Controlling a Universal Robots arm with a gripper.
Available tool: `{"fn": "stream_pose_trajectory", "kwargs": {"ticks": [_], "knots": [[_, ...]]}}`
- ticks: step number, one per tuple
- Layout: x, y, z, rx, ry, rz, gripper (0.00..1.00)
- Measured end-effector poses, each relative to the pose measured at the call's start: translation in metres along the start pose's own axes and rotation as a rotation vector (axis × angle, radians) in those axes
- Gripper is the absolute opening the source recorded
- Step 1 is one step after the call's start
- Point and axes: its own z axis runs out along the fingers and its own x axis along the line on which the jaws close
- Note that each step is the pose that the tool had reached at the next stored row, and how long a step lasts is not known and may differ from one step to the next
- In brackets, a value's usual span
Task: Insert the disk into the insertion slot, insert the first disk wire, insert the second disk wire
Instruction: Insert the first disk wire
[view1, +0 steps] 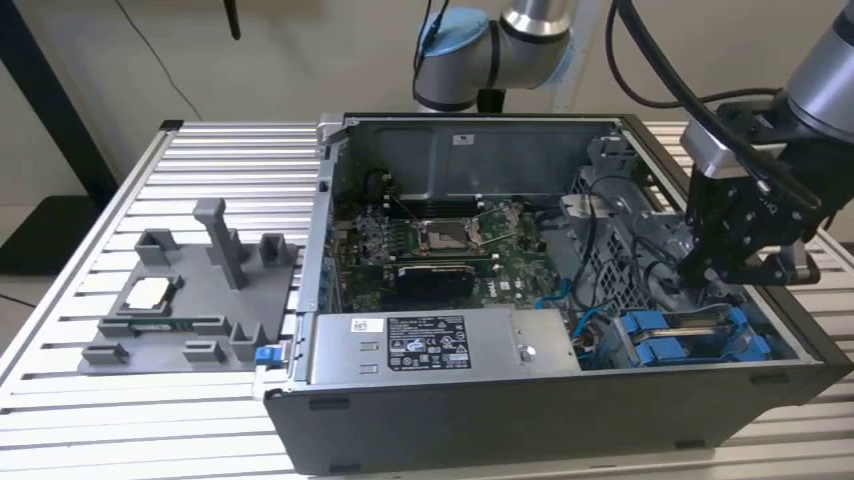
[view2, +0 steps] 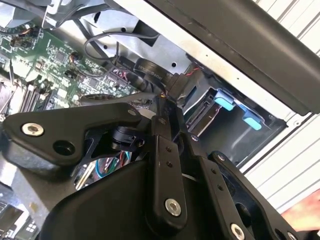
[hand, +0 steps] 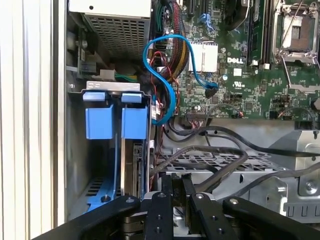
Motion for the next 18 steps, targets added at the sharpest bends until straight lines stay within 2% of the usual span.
{"fn": "stream_pose_trajectory", "kwargs": {"ticks": [14,18], "knots": [[0.0008,-0.0013,0.0035,-0.0001,0.0008,0.000,0.19],[0.0031,-0.0014,0.0028,-0.0062,0.0038,0.001,0.19]]}}
